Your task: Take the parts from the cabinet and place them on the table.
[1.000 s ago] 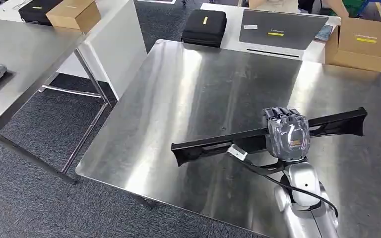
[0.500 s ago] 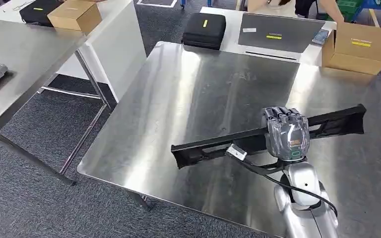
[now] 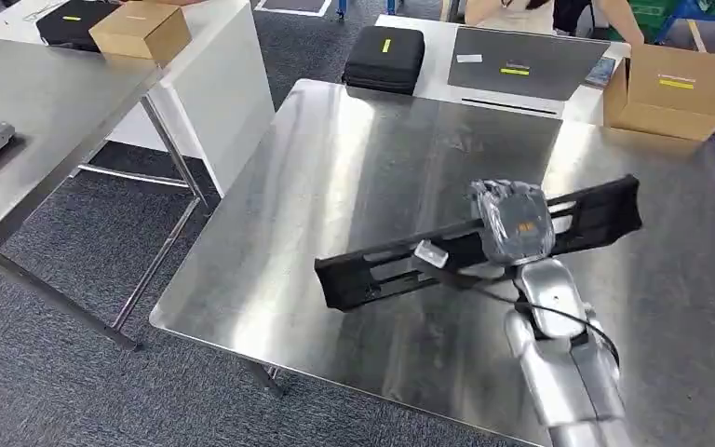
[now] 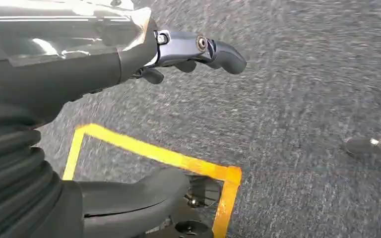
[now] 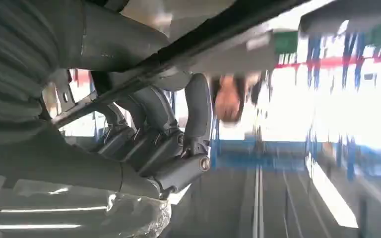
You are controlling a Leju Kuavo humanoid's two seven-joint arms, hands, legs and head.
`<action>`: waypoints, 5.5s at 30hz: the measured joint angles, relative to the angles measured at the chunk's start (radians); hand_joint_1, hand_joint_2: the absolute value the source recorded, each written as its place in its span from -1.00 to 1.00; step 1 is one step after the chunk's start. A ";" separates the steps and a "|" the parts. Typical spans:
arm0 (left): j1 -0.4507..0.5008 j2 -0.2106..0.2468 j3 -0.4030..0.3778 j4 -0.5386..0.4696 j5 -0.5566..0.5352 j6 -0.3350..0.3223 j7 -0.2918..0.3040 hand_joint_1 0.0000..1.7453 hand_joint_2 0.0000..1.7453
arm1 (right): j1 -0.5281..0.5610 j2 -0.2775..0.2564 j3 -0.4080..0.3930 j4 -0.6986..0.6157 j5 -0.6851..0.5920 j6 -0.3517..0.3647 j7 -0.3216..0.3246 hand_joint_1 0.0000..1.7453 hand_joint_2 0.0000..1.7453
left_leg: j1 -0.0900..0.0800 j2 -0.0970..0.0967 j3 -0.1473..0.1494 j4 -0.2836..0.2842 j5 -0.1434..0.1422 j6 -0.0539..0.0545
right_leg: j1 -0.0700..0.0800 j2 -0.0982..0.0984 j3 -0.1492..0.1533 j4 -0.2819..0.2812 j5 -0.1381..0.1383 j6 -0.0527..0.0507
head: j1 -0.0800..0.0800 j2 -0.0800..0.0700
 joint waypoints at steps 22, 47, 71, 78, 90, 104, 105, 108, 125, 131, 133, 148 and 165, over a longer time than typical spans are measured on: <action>-0.019 -0.014 -0.035 0.000 -0.038 0.036 -0.065 -1.00 1.00 | -0.541 0.063 0.024 0.797 0.017 -0.059 0.082 0.86 1.00 | -0.002 -0.004 -0.001 0.004 0.002 0.003 | 0.001 -0.003 0.001 0.000 0.000 0.001 | 0.001 0.000; -0.032 -0.029 -0.043 0.000 -0.054 0.159 -0.145 -1.00 -1.00 | -0.561 0.050 0.118 0.907 0.097 -0.116 0.069 -1.00 -1.00 | -0.002 -0.003 -0.001 0.004 0.002 0.003 | 0.001 -0.003 0.001 0.000 0.000 0.001 | 0.001 0.000; -0.023 -0.031 -0.040 0.000 -0.035 0.136 -0.116 -1.00 -1.00 | -0.543 0.083 0.093 0.905 0.025 0.014 0.004 -1.00 -1.00 | -0.002 -0.003 -0.001 0.004 0.002 0.003 | 0.001 -0.003 0.001 0.000 0.000 0.001 | 0.001 0.000; -0.018 -0.031 -0.038 0.000 -0.031 0.123 -0.105 -1.00 -1.00 | -0.543 0.091 0.091 0.905 0.025 0.015 0.003 -1.00 -1.00 | -0.003 -0.003 -0.001 0.004 0.002 0.003 | 0.001 -0.003 0.001 0.000 0.000 0.001 | 0.001 0.000; -0.015 -0.029 -0.037 0.000 -0.021 0.098 -0.100 -1.00 -1.00 | -0.544 0.096 0.091 0.905 0.024 0.035 0.003 -1.00 -1.00 | -0.002 -0.003 -0.001 0.004 0.002 0.003 | 0.001 -0.003 0.001 0.000 0.000 0.001 | 0.001 0.000; -0.011 -0.029 -0.017 0.000 -0.017 0.092 -0.096 -1.00 -1.00 | -0.583 0.083 0.074 0.915 -0.021 0.184 0.113 -1.00 -1.00 | -0.003 -0.003 -0.001 0.004 0.002 0.003 | 0.001 -0.003 0.001 0.000 0.000 0.001 | 0.001 0.000; -0.010 -0.029 -0.014 0.000 -0.017 0.092 -0.096 -1.00 -1.00 | -0.585 0.083 0.065 0.915 -0.033 0.196 0.097 -1.00 -1.00 | -0.003 -0.003 -0.001 0.004 0.002 0.003 | 0.001 -0.003 0.001 0.000 0.000 0.001 | 0.001 0.000; -0.005 -0.028 -0.013 0.000 -0.018 0.093 -0.096 -1.00 -1.00 | -0.598 0.080 0.053 0.914 -0.046 0.200 0.100 -1.00 -1.00 | -0.003 -0.003 -0.001 0.004 0.002 0.003 | 0.001 -0.003 0.001 0.000 0.000 0.001 | 0.001 0.000; -0.001 -0.026 -0.008 0.000 -0.018 0.090 -0.091 -1.00 -1.00 | -0.652 0.047 -0.015 0.914 -0.085 0.307 0.147 -1.00 -1.00 | -0.003 -0.003 -0.001 0.004 0.002 0.003 | 0.001 -0.003 0.001 0.000 0.000 0.001 | 0.001 0.000; 0.000 -0.026 -0.007 0.000 -0.019 0.086 -0.090 -1.00 -1.00 | -0.668 0.037 -0.028 0.916 -0.157 0.379 0.133 -1.00 -1.00 | -0.003 -0.003 0.000 0.004 0.002 0.003 | 0.001 -0.003 0.002 0.000 0.000 0.001 | 0.001 0.000; 0.000 -0.026 -0.007 0.000 -0.020 0.084 -0.087 -1.00 -1.00 | -0.673 0.035 -0.050 0.920 -0.203 0.427 0.133 -1.00 -1.00 | -0.003 -0.003 0.000 0.005 0.002 0.003 | 0.001 -0.003 0.002 0.000 0.000 0.001 | 0.001 0.000; 0.002 -0.025 0.006 0.000 -0.019 0.086 -0.087 -1.00 -1.00 | -0.688 0.012 -0.082 0.930 -0.175 0.412 0.142 -1.00 -1.00 | -0.003 -0.003 -0.001 0.005 0.001 0.004 | 0.001 -0.003 0.002 0.000 0.000 0.001 | 0.001 0.000; 0.011 -0.028 0.022 0.002 -0.013 0.096 -0.098 -1.00 -1.00 | -0.735 -0.023 0.018 0.874 -0.026 0.149 0.151 -1.00 -1.00 | -0.004 -0.003 -0.001 0.006 0.001 0.004 | 0.001 -0.003 0.002 0.000 0.000 0.001 | 0.001 0.000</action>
